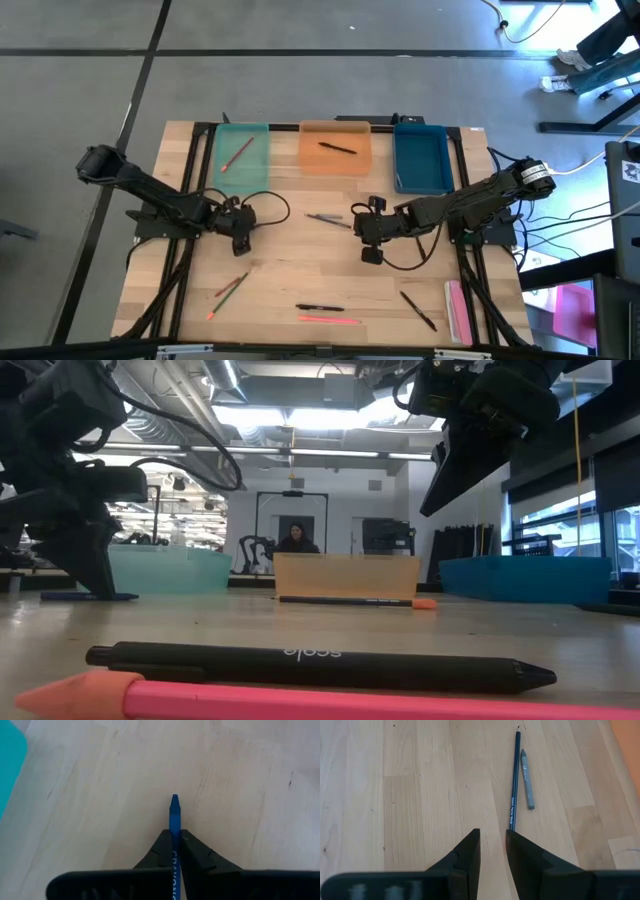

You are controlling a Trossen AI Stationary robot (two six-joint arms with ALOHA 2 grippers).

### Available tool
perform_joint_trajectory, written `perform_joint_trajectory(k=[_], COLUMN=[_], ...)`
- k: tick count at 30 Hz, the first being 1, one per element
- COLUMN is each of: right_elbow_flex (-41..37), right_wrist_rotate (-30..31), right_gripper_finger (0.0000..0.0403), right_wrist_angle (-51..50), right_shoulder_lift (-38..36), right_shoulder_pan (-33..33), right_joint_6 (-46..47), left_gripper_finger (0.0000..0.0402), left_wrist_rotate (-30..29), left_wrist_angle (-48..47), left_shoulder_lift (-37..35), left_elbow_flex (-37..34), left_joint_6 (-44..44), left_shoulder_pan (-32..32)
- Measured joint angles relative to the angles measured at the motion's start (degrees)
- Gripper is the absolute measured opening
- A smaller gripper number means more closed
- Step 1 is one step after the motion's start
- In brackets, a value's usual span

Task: Sort crayons/erasers/pens/pencils in bins
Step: Put the blue crayon into the blue bin

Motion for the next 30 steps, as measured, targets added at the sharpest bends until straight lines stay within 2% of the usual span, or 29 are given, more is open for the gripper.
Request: perform_joint_trajectory(k=[4,14,24,30], right_elbow_flex=[0.0,0.0,0.0,0.0], right_wrist_rotate=[0.0,0.0,0.1,1.9], right_gripper_finger=[0.0097,0.0097,0.0097,0.0097], right_wrist_angle=[0.0,5.1,15.0,23.7], right_shoulder_lift=[0.0,0.0,0.4,4.4], right_shoulder_pan=[0.0,0.0,-0.1,-1.3], right_joint_6=[-0.2,-0.8,-10.5,-17.2], left_gripper_finger=[0.0001,0.0,0.0,0.0], left_wrist_rotate=[1.4,-0.1,-1.5,-1.6], left_wrist_angle=[0.4,1.5,5.9,7.9], left_shoulder_lift=[0.0,0.0,-0.1,-0.1], left_elbow_flex=[1.4,6.7,9.1,9.1], left_joint_6=[1.3,7.0,12.7,13.5], left_shoulder_pan=[-0.1,0.0,1.4,2.0])
